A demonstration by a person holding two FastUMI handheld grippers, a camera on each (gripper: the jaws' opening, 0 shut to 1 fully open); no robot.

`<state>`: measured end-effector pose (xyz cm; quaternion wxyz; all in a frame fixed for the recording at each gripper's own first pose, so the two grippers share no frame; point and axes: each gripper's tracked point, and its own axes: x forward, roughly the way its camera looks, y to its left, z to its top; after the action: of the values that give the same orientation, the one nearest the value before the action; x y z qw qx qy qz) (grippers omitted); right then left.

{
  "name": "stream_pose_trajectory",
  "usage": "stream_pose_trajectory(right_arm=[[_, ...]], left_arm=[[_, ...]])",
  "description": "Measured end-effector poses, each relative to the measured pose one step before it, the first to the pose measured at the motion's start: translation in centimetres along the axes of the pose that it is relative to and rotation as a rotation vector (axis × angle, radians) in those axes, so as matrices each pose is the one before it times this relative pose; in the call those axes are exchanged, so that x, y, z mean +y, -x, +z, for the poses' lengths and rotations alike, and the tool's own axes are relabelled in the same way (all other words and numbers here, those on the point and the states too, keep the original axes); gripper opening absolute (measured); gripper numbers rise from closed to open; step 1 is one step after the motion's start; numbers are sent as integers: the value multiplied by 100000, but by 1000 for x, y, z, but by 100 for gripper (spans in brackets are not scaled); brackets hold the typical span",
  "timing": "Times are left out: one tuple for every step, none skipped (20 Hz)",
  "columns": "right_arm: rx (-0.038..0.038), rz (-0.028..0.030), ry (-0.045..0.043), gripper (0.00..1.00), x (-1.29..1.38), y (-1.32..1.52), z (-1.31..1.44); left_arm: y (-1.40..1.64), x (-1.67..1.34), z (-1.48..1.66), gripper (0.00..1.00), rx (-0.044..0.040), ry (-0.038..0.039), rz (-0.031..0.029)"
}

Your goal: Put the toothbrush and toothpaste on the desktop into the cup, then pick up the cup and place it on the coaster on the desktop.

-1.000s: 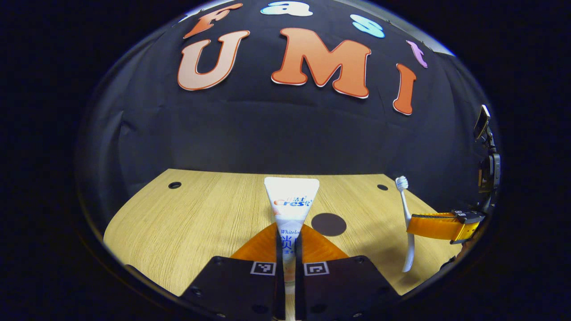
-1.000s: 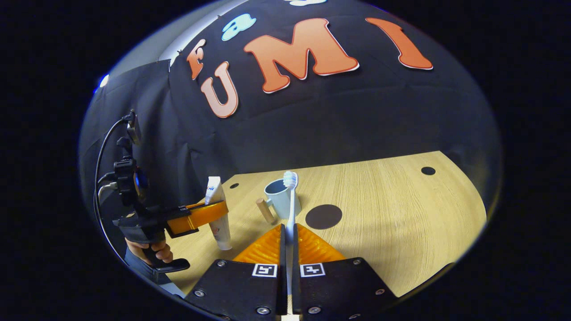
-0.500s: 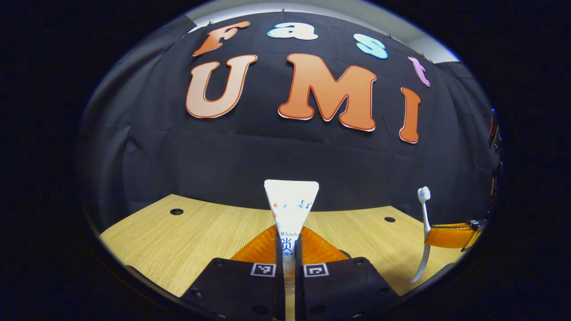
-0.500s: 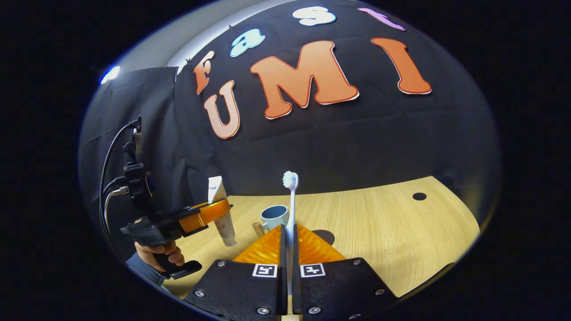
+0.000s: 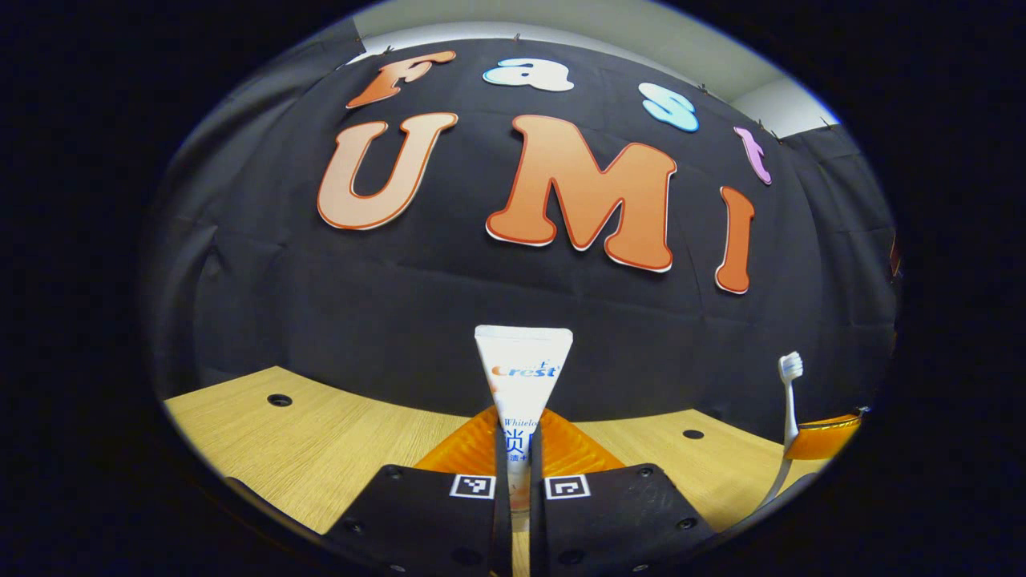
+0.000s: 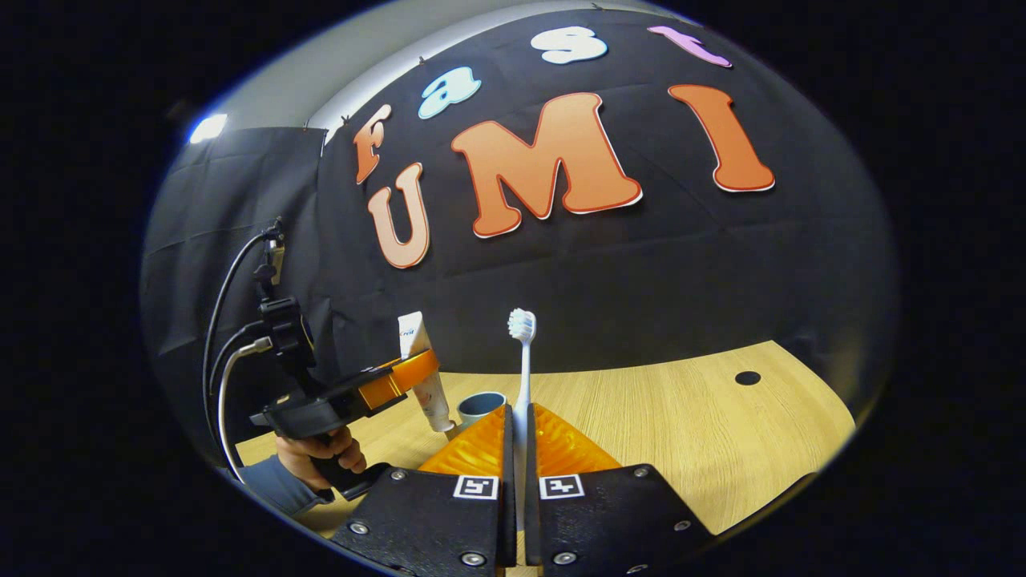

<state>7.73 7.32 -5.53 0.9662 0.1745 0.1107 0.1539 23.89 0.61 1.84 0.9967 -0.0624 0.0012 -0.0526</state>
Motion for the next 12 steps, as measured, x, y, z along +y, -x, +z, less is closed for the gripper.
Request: stream_pose_trajectory(right_arm=[[-395, -443, -680, 4, -181, -111, 61], [-396, -1041, -202, 5, -530, -330, 149], [-294, -666, -113, 5, -505, -262, 28], [-273, -726, -169, 4, -380, -49, 178], [5, -218, -191, 4, -207, -180, 38], [90, -462, -200, 4, -136, -88, -65], [-8, 31, -103, 4, -78, -150, 9], [-90, -160, 245, 4, -120, -182, -28], [288, -346, 248, 4, -180, -243, -111], [241, 255, -122, 4, -40, -78, -124], [-28, 158, -104, 5, -14, -176, -43], [409, 380, -55, 4, 46, -35, -35]], left_arm=[[-735, 282, 534, 8, -3056, -48, 977], [-473, 310, 357, 8, -2689, 396, 698], [-578, 141, 233, 8, -1706, 430, 180], [-693, 195, 2, 8, -1489, 746, 284], [-610, 163, -76, 8, -792, 267, -144], [-572, 269, -245, 8, -342, 851, 270], [-606, 188, -340, 8, 204, 341, 127], [-634, 107, -615, 8, 155, 552, 476], [-300, -3, -513, 8, 347, 244, 30], [-442, -46, -606, 8, 672, 880, 94], [-394, -24, -824, 8, 901, 716, -297], [-139, 38, -676, 8, 1007, 625, 155]])
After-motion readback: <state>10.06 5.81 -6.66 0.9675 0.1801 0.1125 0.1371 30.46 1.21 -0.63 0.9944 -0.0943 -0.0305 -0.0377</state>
